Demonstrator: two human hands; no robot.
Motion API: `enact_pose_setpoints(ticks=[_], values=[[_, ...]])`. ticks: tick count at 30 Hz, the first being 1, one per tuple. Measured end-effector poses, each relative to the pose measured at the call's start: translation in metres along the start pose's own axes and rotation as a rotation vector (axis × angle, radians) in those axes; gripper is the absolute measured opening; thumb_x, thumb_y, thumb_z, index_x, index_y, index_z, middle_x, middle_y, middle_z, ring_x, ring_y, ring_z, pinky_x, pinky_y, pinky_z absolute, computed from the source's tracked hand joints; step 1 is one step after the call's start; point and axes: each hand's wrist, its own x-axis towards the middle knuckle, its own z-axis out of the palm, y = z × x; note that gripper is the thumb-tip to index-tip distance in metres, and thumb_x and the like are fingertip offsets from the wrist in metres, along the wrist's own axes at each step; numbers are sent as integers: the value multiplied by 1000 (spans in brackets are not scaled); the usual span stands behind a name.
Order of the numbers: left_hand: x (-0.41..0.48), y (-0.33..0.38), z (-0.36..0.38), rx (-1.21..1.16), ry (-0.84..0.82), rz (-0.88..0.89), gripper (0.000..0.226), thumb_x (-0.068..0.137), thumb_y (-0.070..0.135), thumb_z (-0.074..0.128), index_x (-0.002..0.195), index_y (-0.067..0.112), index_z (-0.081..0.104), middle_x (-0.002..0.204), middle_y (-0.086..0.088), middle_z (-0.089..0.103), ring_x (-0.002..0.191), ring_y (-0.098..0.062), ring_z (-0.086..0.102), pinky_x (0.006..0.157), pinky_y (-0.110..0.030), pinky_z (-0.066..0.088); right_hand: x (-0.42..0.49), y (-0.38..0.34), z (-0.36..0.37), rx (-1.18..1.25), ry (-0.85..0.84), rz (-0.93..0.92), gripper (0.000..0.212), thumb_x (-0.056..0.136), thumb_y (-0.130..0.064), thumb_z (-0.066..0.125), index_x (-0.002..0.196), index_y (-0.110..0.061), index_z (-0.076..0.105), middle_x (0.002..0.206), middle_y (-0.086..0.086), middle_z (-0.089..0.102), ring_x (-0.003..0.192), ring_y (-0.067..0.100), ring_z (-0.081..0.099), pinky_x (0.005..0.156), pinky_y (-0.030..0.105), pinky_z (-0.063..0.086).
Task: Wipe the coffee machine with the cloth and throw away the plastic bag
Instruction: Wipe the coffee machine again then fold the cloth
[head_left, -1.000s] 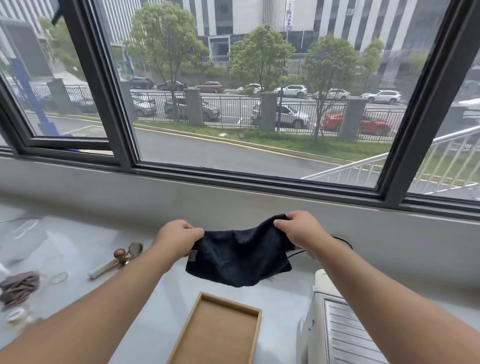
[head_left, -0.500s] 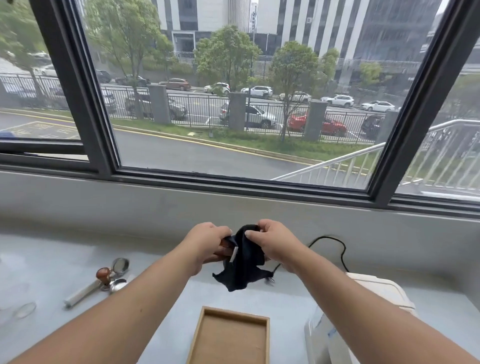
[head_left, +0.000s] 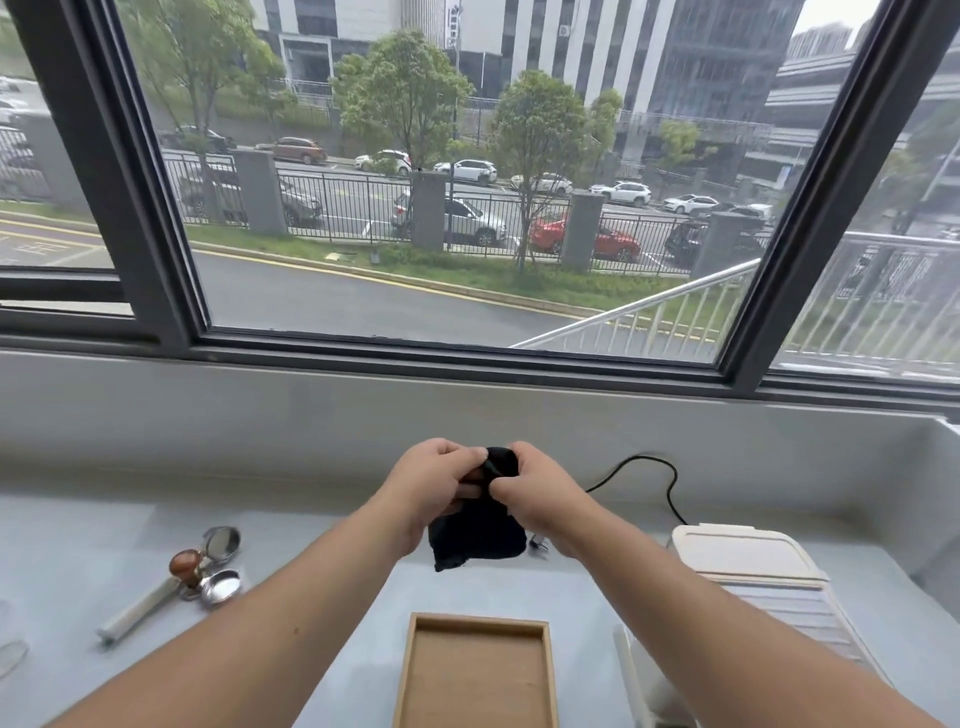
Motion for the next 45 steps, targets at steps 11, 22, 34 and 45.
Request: enact_pose_setpoints(ticks=[11,22,34,45], values=[[15,-60,-34,13,-9,-195,70,81,56,82,137,23,58,135,2,66,124,-22,62,109,-49,46,0,34,-11,620,-11,110,36,94,1,47,119,-13,68,105,11,75,102,33,68,93,71,53],[20,-121,-7,-72,71,-206,21,98,11,69,118,17,64,110,-11,80,82,-22,79,62,-34,61,3,112,5,662,-106,323,36,95,-1,57,128,-15,58,116,12,72,87,32,74,71,44,61],[9,-210,-9,156,80,-394,22,93,11,64,110,24,65,104,-7,79,78,-24,78,58,-40,63,-1,203,56,296,-51,481,25,90,1,61,110,-15,59,99,10,72,63,15,75,53,32,58],[11,-270,-5,567,34,-425,37,85,20,60,118,38,62,97,5,75,86,-20,75,82,-45,64,-12,251,90,126,-27,517,31,87,-1,58,110,-20,60,105,14,67,89,35,72,59,47,64]])
